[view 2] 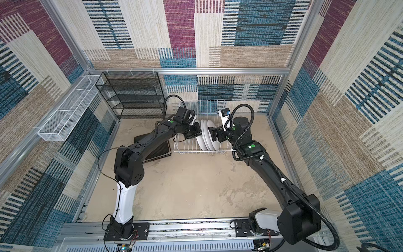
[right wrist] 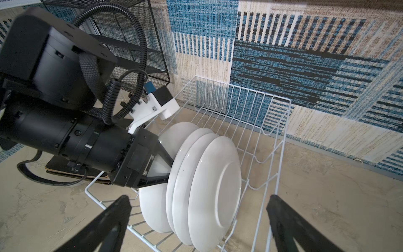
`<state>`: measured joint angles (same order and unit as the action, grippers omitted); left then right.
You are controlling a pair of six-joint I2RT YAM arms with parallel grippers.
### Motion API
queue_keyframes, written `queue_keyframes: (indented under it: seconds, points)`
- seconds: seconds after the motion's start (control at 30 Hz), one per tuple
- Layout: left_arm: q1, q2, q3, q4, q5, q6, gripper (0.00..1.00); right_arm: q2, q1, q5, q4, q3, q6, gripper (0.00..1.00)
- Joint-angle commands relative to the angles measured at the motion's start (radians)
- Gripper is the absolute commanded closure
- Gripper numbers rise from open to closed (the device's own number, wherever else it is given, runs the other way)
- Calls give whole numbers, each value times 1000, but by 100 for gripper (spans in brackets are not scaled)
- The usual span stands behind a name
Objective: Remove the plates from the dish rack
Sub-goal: 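Lower the left gripper onto the rim of the nearest white plate, then tilt the white plate out of the rack toward the right gripper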
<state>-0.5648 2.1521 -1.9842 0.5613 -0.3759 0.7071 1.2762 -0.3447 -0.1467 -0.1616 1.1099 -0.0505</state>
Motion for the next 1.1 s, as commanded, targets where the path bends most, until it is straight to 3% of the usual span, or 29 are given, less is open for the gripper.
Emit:
queue_keyframes:
  seconds: [0.0, 1.07]
  points:
    - [2, -26, 3, 25, -2, 21, 100, -3, 1, 0, 27, 1, 7, 0]
    - [40, -197, 66, 21, -14, 20, 100, -6, 1, -8, 43, -2, 17, 0]
